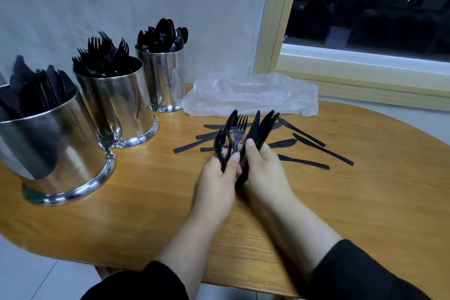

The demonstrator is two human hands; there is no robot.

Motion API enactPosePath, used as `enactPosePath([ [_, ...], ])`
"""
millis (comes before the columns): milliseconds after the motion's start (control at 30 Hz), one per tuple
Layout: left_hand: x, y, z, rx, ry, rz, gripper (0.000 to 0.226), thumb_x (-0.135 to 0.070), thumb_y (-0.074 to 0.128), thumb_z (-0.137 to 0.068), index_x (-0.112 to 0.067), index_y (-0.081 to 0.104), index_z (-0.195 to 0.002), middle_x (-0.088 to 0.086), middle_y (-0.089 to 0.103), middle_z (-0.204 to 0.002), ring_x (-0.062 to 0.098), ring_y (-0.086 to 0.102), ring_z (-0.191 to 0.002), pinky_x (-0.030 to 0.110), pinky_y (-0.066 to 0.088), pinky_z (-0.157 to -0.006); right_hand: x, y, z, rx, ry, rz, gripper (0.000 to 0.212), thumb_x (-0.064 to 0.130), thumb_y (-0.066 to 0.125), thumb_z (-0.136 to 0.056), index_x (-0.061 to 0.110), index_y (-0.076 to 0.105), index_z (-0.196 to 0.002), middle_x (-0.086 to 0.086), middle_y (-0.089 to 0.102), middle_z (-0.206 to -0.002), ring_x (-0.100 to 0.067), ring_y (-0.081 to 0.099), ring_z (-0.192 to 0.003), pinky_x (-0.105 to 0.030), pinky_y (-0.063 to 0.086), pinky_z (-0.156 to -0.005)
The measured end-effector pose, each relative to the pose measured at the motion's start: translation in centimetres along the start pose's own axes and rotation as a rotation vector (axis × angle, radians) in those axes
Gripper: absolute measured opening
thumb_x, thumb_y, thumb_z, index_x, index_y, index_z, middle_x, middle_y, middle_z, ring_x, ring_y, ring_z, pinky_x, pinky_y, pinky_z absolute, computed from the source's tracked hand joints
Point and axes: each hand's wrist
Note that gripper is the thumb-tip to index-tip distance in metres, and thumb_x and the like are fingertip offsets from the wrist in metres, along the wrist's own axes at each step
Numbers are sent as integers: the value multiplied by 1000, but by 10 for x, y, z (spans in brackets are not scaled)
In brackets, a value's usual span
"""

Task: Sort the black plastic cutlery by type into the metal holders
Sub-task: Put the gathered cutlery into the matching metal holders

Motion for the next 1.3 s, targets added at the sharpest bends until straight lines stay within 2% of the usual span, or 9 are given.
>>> enactPosePath([
  [200,-3,-1,1,80,10,-1,20,-30,54,-106,-37,72,-111,-17,76,-105,7,70,-103,35,55,-92,-5,6,-2,-78,-81,271,25,30,37,-108,18,59,-114,4,71,-104,-12,66,-100,-30,51,-89],
  [300,-9,-1,4,100,-56,86,16,-29,55,-106,-24,70,-106,-10,69,-77,14,63,-68,27,51,-59,-1,2,-2,-59,-41,325,23,32,40,-108,20,59,-111,7,71,-97,-14,68,-89,-29,55,-77],
  [400,-23,-4,11,124,-120,215,19,-15,50,-108,-13,64,-95,-10,61,-63,0,52,-47,13,40,-46,10,-4,-3,-34,-79,378,18,33,52,-103,22,65,-100,5,74,-90,-12,69,-85,-33,56,-77],
  [500,-28,-14,17,165,-124,204,25,-25,52,-108,-22,63,-86,1,56,-68,5,41,-45,18,34,-46,30,-12,-2,4,-100,432,28,35,59,-99,18,63,-78,8,61,-60,-10,52,-55,-26,42,-57],
  [700,-60,-43,22,134,-73,186,36,-29,51,-108,-33,63,-74,4,56,-68,11,34,-45,23,30,-47,77,0,9,64,-159,379,40,31,56,-101,-2,50,-79,-6,43,-56,-19,35,-52,-37,30,-56],
  [867,-108,-79,20,49,66,122,24,-26,46,-110,-10,62,-105,13,67,-69,11,51,-44,22,42,-47,120,34,15,88,-262,448,44,37,50,-103,7,49,-71,-1,45,-52,-19,39,-49,-42,40,-58],
  [1000,-149,-132,16,-117,149,113,23,-23,43,-111,-12,58,-99,1,76,-76,14,72,-64,23,57,-58,165,72,24,60,-411,389,53,40,46,-104,-3,51,-74,-14,49,-56,-22,42,-53,-40,33,-58],
  [1133,-173,-204,20,-367,252,-77,43,-33,47,-109,-6,56,-77,14,55,-58,23,49,-48,32,41,-49,190,130,13,66,-529,288,48,41,51,-100,6,60,-68,-5,53,-54,-20,47,-53,-41,37,-56],
  [1300,-190,-273,27,-444,214,19,28,-28,50,-108,-2,57,-102,0,45,-66,11,34,-48,29,27,-49,190,214,-1,98,-583,391,45,36,59,-97,7,64,-64,2,64,-55,-16,59,-54,-33,44,-59],
])
Point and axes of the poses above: each hand's wrist, its own z-axis away from the middle knuckle, its own y-axis out of the palm, x = y × z
